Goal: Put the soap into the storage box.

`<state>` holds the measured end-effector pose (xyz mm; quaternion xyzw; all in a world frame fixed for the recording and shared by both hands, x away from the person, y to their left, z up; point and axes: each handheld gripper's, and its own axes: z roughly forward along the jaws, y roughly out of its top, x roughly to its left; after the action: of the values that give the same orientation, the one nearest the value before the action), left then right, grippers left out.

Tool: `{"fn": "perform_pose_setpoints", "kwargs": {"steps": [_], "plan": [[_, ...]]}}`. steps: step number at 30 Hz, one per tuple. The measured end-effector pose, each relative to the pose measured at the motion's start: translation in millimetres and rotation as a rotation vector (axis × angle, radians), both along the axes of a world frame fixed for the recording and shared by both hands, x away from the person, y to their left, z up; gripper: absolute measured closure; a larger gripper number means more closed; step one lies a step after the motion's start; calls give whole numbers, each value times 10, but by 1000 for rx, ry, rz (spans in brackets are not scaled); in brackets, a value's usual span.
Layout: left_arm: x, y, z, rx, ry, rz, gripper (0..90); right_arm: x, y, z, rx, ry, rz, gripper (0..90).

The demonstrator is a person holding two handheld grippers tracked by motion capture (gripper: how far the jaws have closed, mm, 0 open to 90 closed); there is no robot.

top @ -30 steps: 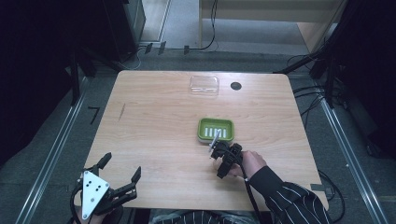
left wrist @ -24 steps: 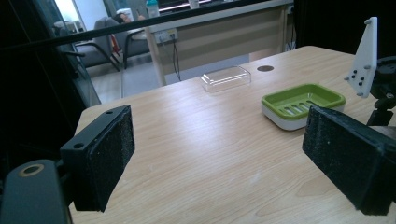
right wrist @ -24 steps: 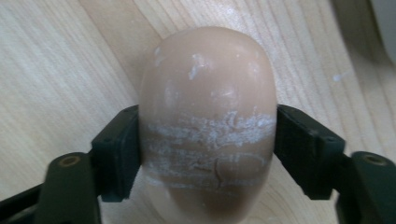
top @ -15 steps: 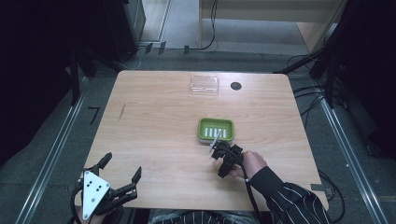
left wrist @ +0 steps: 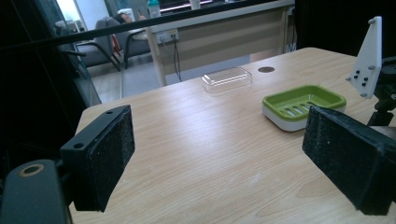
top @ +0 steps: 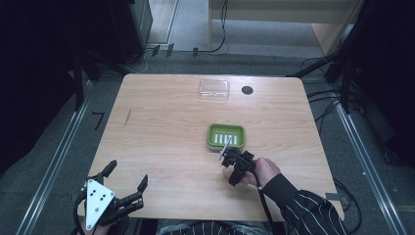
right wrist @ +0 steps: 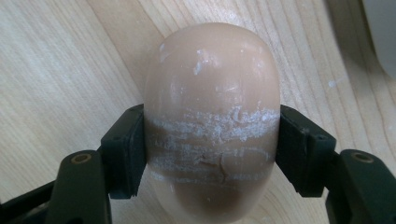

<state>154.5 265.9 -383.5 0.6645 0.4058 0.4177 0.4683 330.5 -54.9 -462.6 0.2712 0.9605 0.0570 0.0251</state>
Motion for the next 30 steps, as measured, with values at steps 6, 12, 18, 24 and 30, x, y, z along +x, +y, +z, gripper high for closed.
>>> {"fn": "perform_pose_setpoints", "kwargs": {"steps": [6,12,18,24,30], "plan": [[2,1,-2,5,2,-1,96,13,-18,45,2,-7,22,333],[-3,1,1,3,1,-1,96,21,-48,70,-9,-16,36,333],[-8,11,0,0,1,4,96,38,-73,142,-8,-24,61,333],[-7,9,-1,3,1,3,96,68,-80,219,-13,-42,86,333],[-13,16,1,-2,0,5,96,84,-98,239,-18,-45,94,333]]}}
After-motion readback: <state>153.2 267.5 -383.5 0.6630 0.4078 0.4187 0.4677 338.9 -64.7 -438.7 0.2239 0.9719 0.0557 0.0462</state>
